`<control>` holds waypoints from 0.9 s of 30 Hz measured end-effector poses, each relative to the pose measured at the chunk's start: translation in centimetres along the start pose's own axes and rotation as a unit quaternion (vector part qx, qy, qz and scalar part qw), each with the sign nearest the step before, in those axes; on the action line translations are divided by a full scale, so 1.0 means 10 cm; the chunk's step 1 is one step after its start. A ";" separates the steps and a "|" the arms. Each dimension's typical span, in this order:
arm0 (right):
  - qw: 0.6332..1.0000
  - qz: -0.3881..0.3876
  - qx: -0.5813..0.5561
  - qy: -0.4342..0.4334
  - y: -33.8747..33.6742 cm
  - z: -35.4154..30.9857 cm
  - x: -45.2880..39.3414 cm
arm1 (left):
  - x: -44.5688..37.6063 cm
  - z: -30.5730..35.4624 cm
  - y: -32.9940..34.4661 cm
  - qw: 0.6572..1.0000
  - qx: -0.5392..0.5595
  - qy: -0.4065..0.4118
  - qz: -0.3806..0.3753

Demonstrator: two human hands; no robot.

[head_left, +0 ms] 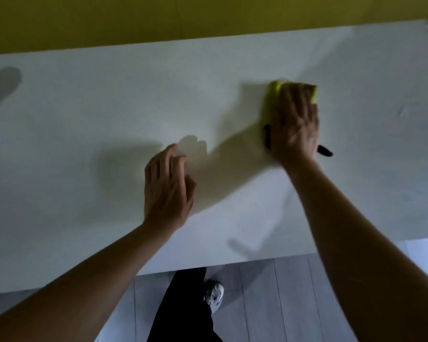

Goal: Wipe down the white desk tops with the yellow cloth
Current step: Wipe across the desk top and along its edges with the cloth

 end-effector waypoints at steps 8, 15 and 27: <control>0.998 0.026 0.015 0.063 0.19 -0.48 -0.09 | -0.87 -0.36 -0.04 1.000 -0.010 -0.005 0.004; 0.984 -0.033 -0.001 -0.172 0.43 -1.09 -0.12 | -1.41 -0.35 -0.11 1.000 -0.006 0.017 -0.022; 0.996 0.011 0.014 0.084 0.20 -0.65 -0.85 | -1.43 -0.27 -0.01 1.000 -0.007 0.026 -0.006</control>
Point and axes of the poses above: each hand's wrist, its own x-axis away from the middle knuckle, its own y-axis out of the palm, z = x × y, the point moved 2 cm from there along -x, towards the middle knuckle, and after that the axes turned 8 degrees about -z, right-handed, at the moved point
